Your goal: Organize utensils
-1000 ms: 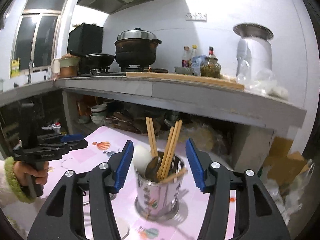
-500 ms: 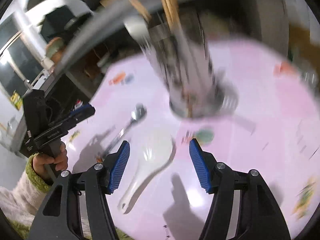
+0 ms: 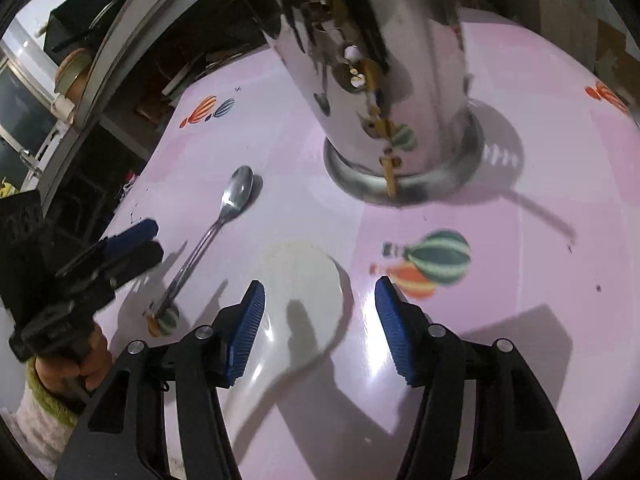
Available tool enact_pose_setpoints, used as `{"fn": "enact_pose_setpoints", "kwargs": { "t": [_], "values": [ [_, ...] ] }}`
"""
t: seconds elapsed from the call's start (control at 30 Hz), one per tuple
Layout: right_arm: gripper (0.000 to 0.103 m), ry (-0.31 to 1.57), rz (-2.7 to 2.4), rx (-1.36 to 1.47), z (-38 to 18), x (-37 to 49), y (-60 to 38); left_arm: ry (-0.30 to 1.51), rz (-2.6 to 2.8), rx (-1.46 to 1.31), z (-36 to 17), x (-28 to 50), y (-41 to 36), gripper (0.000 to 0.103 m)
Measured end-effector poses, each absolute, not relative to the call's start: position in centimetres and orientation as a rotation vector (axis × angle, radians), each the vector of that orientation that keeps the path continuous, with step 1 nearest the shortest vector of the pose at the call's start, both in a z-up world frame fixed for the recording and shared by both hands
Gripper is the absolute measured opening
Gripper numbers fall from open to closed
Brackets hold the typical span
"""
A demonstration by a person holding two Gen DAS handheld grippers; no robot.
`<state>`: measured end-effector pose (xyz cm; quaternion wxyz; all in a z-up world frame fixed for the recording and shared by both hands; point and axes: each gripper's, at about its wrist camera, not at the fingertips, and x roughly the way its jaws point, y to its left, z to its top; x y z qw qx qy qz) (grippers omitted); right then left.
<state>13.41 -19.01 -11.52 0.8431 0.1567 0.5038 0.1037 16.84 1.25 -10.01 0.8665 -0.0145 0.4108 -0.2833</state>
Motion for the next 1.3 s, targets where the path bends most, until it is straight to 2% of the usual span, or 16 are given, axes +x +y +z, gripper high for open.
{"fn": "enact_pose_setpoints", "kwargs": {
  "t": [0.2, 0.33, 0.47, 0.67, 0.73, 0.8, 1.3],
  "values": [
    [0.057, 1.091, 0.209, 0.262, -11.3, 14.5, -16.9, 0.857, -0.583, -0.047, -10.0, 17.0, 1.8, 0.066],
    [0.068, 1.110, 0.195, 0.276, -11.3, 14.9, -15.9, 0.851, -0.576, -0.055, -9.8, 17.0, 2.3, 0.066],
    [0.072, 1.112, 0.155, 0.215, -11.3, 14.8, -14.5, 0.838, -0.571, -0.066, -9.5, 17.0, 2.8, 0.066],
    [0.072, 1.111, 0.043, 0.002, -11.9, 14.0, -11.3, 0.828, -0.556, -0.090, -9.1, 17.2, 3.6, 0.066],
    [0.072, 1.106, 0.038, 0.006, -11.9, 13.9, -11.2, 0.824, -0.552, -0.097, -9.0, 17.2, 3.8, 0.066],
    [0.066, 1.110, 0.037, 0.011, -11.7, 14.0, -11.6, 0.821, -0.550, -0.103, -8.8, 17.2, 4.0, 0.066],
    [0.066, 1.081, 0.199, 0.014, -10.3, 12.6, -15.4, 0.829, -0.566, -0.065, -8.6, 18.0, 3.3, 0.066]
  ]
}}
